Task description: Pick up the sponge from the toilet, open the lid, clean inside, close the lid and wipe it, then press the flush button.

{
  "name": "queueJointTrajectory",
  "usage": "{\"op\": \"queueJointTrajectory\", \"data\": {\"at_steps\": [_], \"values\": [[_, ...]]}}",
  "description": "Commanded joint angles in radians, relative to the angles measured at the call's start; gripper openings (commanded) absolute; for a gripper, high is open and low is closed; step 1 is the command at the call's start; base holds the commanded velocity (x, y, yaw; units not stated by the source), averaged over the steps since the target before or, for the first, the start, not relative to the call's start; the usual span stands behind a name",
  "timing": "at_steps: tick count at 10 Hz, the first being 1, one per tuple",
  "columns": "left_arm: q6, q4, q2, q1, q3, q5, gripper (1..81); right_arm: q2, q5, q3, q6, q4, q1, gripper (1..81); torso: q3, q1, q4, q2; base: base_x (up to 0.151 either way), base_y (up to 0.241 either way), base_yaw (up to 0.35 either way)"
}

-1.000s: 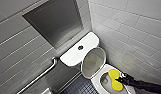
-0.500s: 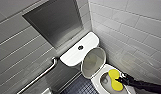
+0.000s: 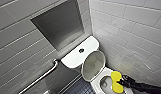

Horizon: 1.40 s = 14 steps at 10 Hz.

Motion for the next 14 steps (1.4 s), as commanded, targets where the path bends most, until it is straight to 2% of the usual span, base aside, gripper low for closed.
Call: {"op": "queueJointTrajectory", "data": {"at_steps": [1,2,3,5,6,9,10,11,14], "values": [[0.004,0.005,-0.021,0.033,-0.011,0.091,81.1,-0.058,-0.031,0.006,0.006,0.008,0.135,1.0,0.098,0.000,0.000,0.000,0.000,0.000,0.000],[0.004,0.005,-0.021,0.033,-0.011,0.091,81.1,-0.058,-0.031,0.006,0.006,0.008,0.129,1.0,0.034,0.000,0.000,0.000,0.000,0.000,0.000],[0.004,0.005,-0.021,0.033,-0.011,0.091,81.1,-0.058,-0.031,0.006,0.006,0.010,0.126,1.0,0.069,0.000,0.000,0.000,0.000,0.000,0.000],[0.004,0.005,-0.019,0.033,-0.011,0.093,81.1,-0.058,-0.031,0.000,0.006,0.013,0.123,1.0,0.092,0.000,0.000,-0.001,0.000,0.000,0.000],[0.004,0.005,-0.019,0.033,-0.011,0.093,81.1,-0.058,-0.031,-0.002,0.006,0.013,0.120,1.0,0.095,-0.065,0.000,0.098,0.000,0.000,0.000],[0.004,0.005,-0.018,0.031,-0.011,0.094,81.1,-0.047,-0.031,-0.015,0.007,0.014,0.103,1.0,0.093,-0.087,0.000,0.134,0.000,0.000,0.000],[0.004,0.005,-0.018,0.033,-0.011,0.094,81.1,-0.043,-0.031,-0.040,0.007,0.017,0.091,1.0,0.093,-0.045,0.000,0.069,0.000,0.000,0.000],[0.004,0.005,-0.018,0.033,-0.011,0.094,81.1,-0.043,-0.031,-0.057,0.006,0.014,0.067,1.0,0.093,-0.063,0.000,0.100,0.000,0.000,0.000],[0.011,0.006,-0.014,0.033,0.000,0.091,81.1,-0.044,-0.026,-0.118,0.006,0.007,-0.072,1.0,0.093,-0.076,0.000,0.119,0.000,0.000,0.000]]}}
